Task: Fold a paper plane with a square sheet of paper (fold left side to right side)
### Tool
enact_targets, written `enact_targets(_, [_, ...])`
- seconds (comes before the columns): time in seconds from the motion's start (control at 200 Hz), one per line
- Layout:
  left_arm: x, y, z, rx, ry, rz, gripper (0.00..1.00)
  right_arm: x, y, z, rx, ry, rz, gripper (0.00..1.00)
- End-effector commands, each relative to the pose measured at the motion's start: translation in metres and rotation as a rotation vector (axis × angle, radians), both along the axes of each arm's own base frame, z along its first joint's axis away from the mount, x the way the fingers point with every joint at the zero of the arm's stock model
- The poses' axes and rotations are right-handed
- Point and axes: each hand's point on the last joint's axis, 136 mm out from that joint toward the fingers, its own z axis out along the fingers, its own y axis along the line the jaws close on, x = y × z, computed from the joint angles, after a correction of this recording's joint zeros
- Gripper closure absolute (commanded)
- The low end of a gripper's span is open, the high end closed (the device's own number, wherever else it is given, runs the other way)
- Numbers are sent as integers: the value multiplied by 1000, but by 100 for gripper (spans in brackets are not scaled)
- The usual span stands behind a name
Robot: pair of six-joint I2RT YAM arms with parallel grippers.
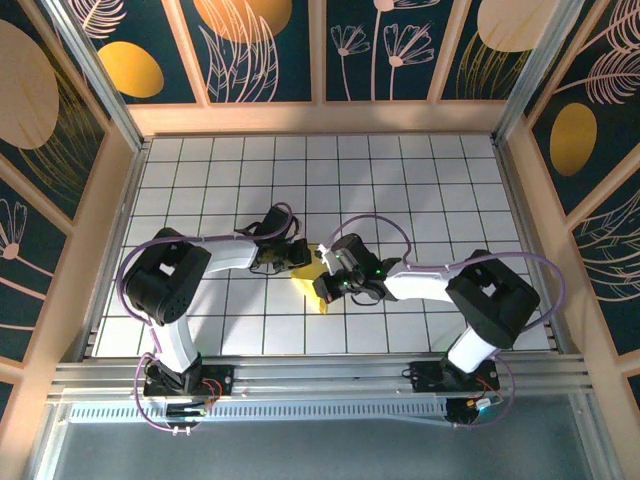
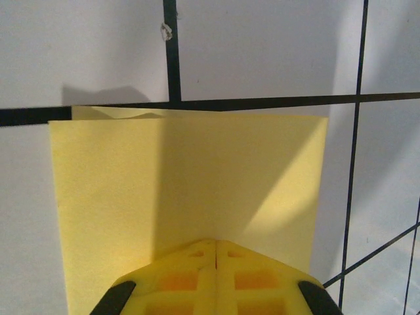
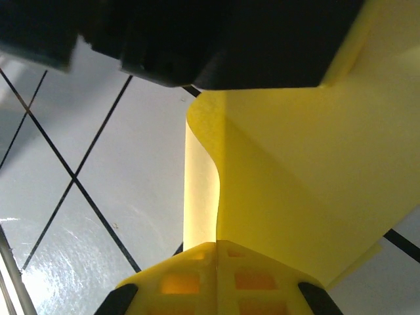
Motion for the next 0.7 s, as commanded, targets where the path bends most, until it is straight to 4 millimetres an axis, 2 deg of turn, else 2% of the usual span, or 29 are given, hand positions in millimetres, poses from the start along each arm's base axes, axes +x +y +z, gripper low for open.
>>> enact_targets(0.0, [-16, 20, -18, 74, 66, 64, 100, -1, -7, -11, -24, 48, -23, 100])
enact_targets(0.375, [-20, 20, -22, 70, 74, 84, 100, 11, -14, -18, -60, 60, -60, 100])
enact_targets(0.696, [-20, 19, -21, 72, 73, 88, 100, 17, -13, -18, -63, 53, -67, 100])
